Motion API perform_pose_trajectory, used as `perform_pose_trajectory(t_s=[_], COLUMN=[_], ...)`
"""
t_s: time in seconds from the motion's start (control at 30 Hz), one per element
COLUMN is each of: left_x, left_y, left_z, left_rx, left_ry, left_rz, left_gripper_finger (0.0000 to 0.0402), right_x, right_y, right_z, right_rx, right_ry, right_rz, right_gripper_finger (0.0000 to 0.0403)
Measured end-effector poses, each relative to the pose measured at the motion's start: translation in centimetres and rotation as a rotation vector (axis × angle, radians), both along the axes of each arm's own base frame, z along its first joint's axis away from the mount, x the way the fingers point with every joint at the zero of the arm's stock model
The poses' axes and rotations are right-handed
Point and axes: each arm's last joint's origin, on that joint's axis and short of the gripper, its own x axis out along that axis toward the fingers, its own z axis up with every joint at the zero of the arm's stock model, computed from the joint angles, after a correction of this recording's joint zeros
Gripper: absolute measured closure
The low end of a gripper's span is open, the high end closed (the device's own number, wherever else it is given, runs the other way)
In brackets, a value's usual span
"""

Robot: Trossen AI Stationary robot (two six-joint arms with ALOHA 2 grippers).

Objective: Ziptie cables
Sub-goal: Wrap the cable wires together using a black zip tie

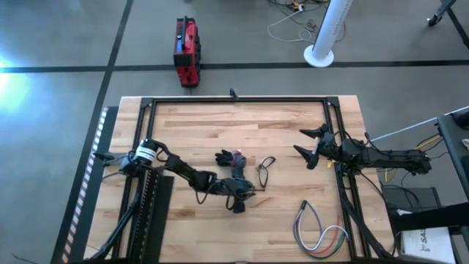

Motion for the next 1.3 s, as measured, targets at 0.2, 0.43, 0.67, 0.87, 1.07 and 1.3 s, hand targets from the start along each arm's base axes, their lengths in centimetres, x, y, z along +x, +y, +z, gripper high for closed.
perform_pose_trajectory(t_s=[0.2,0.43,0.67,0.87,1.07,1.3], left_x=[-0.1,-0.1,-0.3,-0.8,-1.6,-2.1], left_y=[0.1,0.1,0.1,-0.4,-1.2,-1.8], left_z=[-0.3,-0.3,1.6,4.7,6.5,7.3], left_rx=[0.027,0.034,0.036,0.065,0.065,0.065], left_ry=[0.023,0.018,-0.016,-0.043,-0.018,-0.004], left_rz=[0.001,0.014,0.022,0.019,-0.017,-0.042], left_gripper_finger=[0.0384,0.0398,0.0400,0.0401,0.0401,0.0401], right_x=[0.0,0.0,0.0,0.0,0.0,-0.1], right_y=[0.0,0.0,0.0,0.0,0.0,-0.1], right_z=[0.0,0.0,0.0,0.0,0.1,1.4], right_rx=[0.000,0.000,0.000,0.000,0.079,0.208], right_ry=[0.000,0.000,0.000,0.000,-0.048,-0.246], right_rz=[0.000,0.000,0.000,0.000,0.000,-0.008], right_gripper_finger=[0.0049,0.0049,0.0049,0.0049,0.0049,0.0049])
